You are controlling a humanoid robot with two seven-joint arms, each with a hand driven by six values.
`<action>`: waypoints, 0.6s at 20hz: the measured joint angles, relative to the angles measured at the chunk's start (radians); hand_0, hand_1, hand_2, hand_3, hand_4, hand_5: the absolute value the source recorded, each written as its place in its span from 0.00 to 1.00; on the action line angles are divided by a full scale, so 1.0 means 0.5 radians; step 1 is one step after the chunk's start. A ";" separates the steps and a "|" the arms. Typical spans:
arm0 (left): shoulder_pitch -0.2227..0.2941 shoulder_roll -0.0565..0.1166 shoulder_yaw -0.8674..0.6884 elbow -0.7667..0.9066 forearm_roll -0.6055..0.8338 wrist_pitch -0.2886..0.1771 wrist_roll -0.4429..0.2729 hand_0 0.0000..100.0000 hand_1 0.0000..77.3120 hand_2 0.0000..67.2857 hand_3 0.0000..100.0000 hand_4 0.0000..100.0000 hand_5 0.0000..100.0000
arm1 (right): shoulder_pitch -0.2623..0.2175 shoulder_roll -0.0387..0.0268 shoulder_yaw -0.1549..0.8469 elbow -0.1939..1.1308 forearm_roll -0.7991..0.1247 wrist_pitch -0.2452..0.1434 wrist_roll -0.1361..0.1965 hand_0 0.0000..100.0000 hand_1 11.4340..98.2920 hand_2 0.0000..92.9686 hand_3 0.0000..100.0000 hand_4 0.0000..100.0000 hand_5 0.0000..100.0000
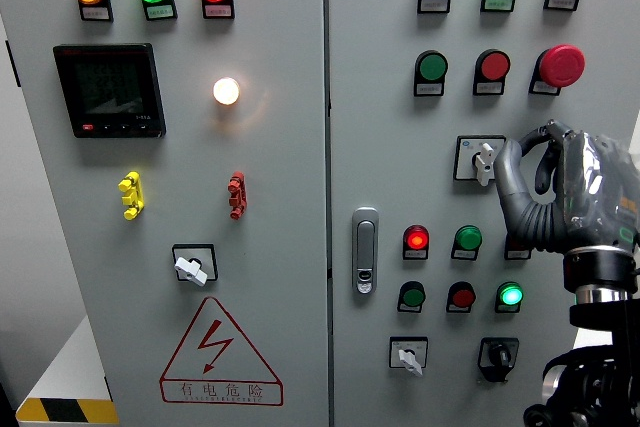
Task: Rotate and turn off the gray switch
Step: 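Open the right hand's fingers and pull back from the knob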
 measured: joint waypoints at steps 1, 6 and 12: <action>0.000 0.000 0.000 0.000 0.000 0.000 0.000 0.00 0.00 0.16 0.21 0.13 0.13 | -0.022 0.000 0.000 0.034 -0.001 0.000 0.001 0.68 0.30 0.64 1.00 0.84 0.95; 0.000 0.000 0.000 0.000 0.000 0.002 0.000 0.00 0.00 0.16 0.21 0.13 0.13 | -0.161 -0.002 -0.014 0.207 -0.002 -0.002 0.083 0.66 0.31 0.63 0.90 0.73 0.86; -0.003 0.000 0.000 0.000 -0.001 0.002 0.000 0.00 0.00 0.16 0.21 0.13 0.13 | -0.401 0.000 -0.029 0.455 -0.005 -0.031 0.272 0.62 0.35 0.44 0.53 0.38 0.64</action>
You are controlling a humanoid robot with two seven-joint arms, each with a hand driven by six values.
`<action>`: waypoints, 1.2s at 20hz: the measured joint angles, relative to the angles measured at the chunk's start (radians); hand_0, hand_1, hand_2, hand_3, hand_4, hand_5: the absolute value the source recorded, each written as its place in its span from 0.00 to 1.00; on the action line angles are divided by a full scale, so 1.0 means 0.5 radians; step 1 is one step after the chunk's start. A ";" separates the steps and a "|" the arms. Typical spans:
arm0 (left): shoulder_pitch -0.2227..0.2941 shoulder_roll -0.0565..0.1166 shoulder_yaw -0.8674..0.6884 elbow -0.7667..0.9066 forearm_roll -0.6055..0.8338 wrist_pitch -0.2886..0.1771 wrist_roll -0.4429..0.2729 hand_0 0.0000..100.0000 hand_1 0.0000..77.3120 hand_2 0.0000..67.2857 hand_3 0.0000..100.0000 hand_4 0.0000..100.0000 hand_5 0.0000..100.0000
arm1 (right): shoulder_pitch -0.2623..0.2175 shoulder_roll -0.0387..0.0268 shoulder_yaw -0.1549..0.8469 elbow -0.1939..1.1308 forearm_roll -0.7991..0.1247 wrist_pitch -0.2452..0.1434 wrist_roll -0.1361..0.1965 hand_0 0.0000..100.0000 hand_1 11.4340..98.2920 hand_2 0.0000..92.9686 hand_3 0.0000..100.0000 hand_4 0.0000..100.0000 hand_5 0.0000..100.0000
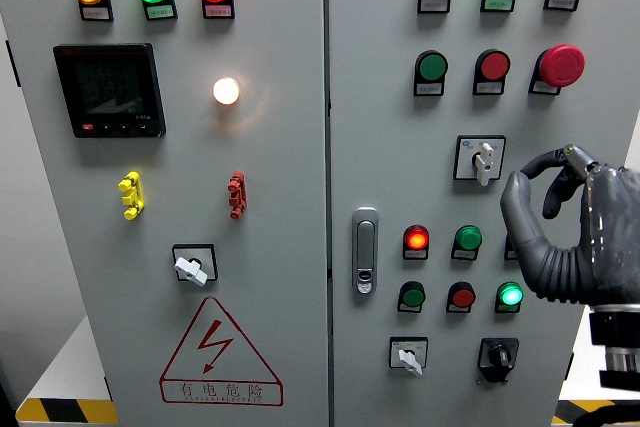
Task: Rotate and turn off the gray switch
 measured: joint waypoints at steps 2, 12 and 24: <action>0.001 0.000 0.000 0.000 0.000 0.000 0.000 0.00 0.00 0.16 0.21 0.13 0.13 | -0.082 0.001 -0.003 0.070 -0.005 0.000 0.061 0.61 0.36 0.38 0.40 0.26 0.49; 0.000 0.000 0.000 0.000 0.001 -0.002 0.000 0.00 0.00 0.16 0.21 0.13 0.13 | -0.404 0.004 0.007 0.326 -0.067 0.004 0.215 0.05 0.41 0.11 0.13 0.12 0.15; 0.002 0.001 0.000 0.000 0.000 0.000 0.000 0.00 0.00 0.16 0.21 0.13 0.13 | -0.533 0.002 0.041 0.422 -0.106 -0.002 0.225 0.00 0.47 0.12 0.11 0.10 0.08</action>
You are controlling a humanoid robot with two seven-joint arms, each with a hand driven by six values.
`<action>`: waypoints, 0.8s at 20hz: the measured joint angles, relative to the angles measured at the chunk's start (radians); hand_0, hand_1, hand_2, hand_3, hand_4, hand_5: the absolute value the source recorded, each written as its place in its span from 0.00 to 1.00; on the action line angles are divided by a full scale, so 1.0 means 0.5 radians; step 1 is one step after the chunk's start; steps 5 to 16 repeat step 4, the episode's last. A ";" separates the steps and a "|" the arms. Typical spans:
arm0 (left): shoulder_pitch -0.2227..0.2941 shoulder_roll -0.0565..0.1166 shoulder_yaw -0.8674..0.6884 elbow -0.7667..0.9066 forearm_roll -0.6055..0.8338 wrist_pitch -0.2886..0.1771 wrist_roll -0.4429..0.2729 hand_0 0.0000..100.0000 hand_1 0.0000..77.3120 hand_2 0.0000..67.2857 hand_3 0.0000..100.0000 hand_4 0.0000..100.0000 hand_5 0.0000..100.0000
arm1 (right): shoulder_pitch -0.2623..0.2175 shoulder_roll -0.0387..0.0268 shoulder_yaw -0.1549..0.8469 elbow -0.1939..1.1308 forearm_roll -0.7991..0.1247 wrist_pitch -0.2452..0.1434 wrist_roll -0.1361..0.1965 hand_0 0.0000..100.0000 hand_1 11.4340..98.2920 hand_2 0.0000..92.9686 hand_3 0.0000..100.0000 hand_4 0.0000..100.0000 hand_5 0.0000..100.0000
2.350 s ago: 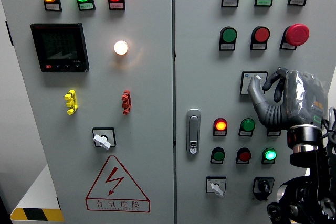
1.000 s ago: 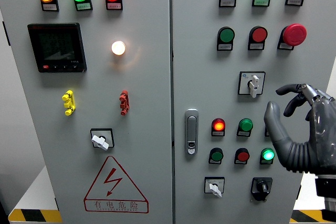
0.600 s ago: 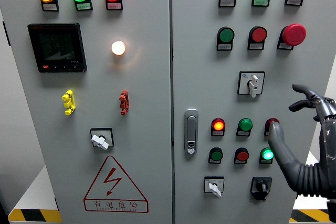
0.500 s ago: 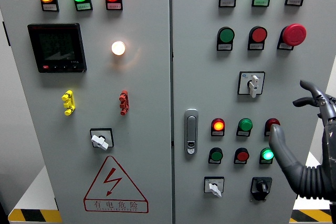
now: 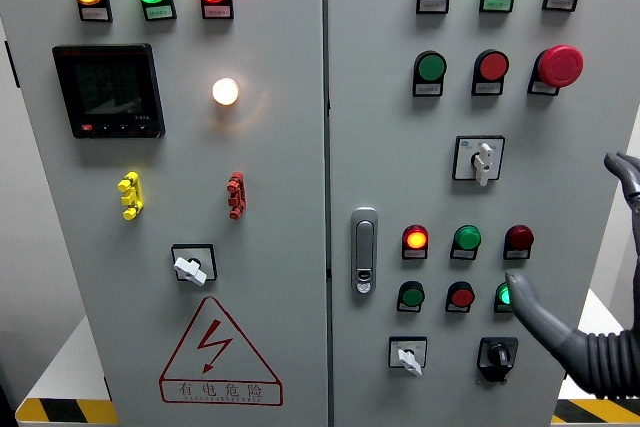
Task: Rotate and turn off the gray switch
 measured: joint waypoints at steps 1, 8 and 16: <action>0.000 0.000 0.000 0.000 0.000 0.000 0.000 0.00 0.00 0.16 0.21 0.13 0.13 | -0.002 -0.001 0.000 0.001 -0.006 0.000 0.000 0.00 0.47 0.12 0.11 0.10 0.08; -0.002 0.000 0.000 0.000 0.000 0.000 0.000 0.00 0.00 0.16 0.21 0.13 0.13 | -0.021 -0.001 0.000 0.003 -0.019 0.000 0.000 0.00 0.47 0.12 0.11 0.10 0.07; -0.002 0.000 0.000 0.000 0.000 0.000 0.000 0.00 0.00 0.16 0.21 0.13 0.13 | -0.021 -0.001 0.000 0.003 -0.019 0.000 0.000 0.00 0.47 0.12 0.11 0.10 0.07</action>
